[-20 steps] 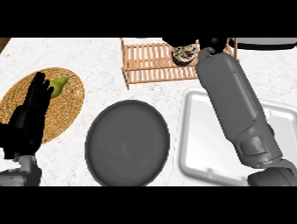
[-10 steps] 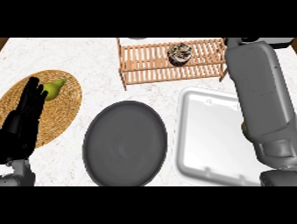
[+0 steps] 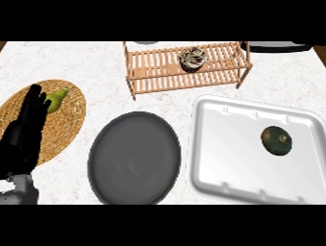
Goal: Pick the cupcake from the tray and place it in the tiered shelf
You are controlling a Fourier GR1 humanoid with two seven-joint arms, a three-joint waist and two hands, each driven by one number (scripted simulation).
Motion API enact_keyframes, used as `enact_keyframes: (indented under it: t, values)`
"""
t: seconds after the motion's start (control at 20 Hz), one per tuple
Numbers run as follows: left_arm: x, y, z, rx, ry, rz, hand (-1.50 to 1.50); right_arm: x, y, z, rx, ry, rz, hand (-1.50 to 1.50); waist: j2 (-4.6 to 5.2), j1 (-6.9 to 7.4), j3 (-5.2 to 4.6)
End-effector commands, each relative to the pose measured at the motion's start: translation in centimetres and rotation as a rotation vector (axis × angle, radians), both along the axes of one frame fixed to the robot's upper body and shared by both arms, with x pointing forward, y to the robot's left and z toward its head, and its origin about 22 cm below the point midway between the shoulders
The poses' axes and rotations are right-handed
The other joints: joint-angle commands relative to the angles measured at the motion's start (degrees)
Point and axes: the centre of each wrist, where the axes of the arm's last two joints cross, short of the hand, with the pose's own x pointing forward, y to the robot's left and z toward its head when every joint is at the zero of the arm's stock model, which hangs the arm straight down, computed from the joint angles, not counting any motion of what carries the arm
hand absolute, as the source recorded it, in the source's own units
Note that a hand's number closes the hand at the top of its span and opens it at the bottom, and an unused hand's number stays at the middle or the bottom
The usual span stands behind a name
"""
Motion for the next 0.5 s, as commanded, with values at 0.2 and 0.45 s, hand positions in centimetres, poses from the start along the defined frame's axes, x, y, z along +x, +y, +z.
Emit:
enact_keyframes:
  t: [0.2, 0.45]
  values:
    - [-0.1, -1.3, -0.7, 0.005, -0.003, -0.03, 0.0, -7.8, -7.4, 0.5, 0.0, -0.022, 0.048, -1.5, 0.42, 0.94, 0.02]
    - [0.5, 1.0, 0.0, 0.004, -0.008, -0.014, 0.0, -12.1, -8.6, -1.0, 0.005, -0.02, 0.066, -1.5, 0.41, 0.9, 0.01]
